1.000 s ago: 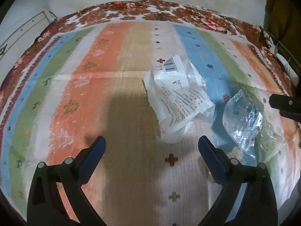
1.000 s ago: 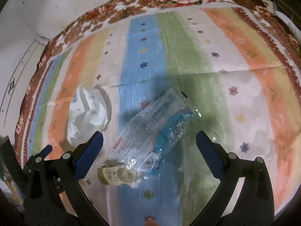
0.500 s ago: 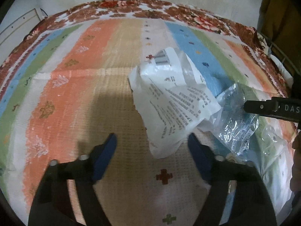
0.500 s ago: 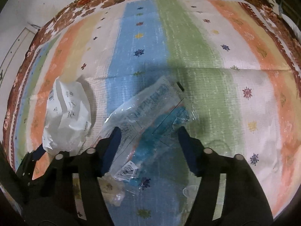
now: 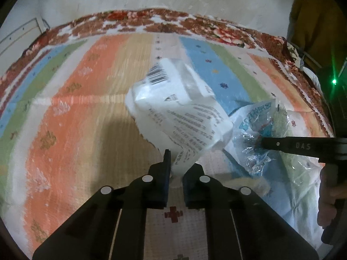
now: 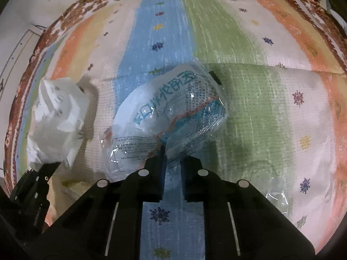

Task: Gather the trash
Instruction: 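Lift and carry the plastic bag and paper bag toward the black bin with both tools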

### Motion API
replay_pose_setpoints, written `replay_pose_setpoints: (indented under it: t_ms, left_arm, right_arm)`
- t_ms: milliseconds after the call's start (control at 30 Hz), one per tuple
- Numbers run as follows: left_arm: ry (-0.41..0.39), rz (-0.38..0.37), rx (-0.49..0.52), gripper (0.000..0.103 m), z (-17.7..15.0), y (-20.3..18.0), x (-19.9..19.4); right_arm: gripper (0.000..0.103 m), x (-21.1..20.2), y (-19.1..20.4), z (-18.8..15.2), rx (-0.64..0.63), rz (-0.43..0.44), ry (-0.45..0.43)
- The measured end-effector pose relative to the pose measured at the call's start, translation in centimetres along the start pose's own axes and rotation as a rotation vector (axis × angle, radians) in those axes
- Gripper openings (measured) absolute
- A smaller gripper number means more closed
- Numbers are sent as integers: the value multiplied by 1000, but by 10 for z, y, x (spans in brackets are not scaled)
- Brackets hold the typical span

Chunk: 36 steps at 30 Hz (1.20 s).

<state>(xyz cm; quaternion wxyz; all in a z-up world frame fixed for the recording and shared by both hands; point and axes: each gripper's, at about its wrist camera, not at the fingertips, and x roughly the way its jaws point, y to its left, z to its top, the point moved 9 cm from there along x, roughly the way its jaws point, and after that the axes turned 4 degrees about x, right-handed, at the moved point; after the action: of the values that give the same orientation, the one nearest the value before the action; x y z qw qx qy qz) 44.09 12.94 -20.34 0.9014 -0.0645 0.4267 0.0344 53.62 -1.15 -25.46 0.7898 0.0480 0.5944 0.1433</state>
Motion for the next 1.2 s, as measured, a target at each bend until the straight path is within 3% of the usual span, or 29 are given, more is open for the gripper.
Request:
replay_pose_setpoints:
  t_ms: [333,567,700,867,1200]
  left_arm:
    - [-12,8,24,8,22,-6,-47]
    - [-32,-9,-12,8,36,-15,-108]
    - [-35,-4,-6,8,23,-24,-130]
    - [-17,-14,-16,8,2,-31,-148]
    - [-64,-87,-1,8,-26,-66,-215]
  right_arm:
    - [8,-58,-4,9,-24,20,-75]
    - [8,-131,-17,-6,4,17,-123]
    - [8,-162,-18,-30,-51,-23,-162]
    - [8,-180,-22,-59,-55,-6,-167]
    - [8,-218,-35,-101,-124,-23,-210]
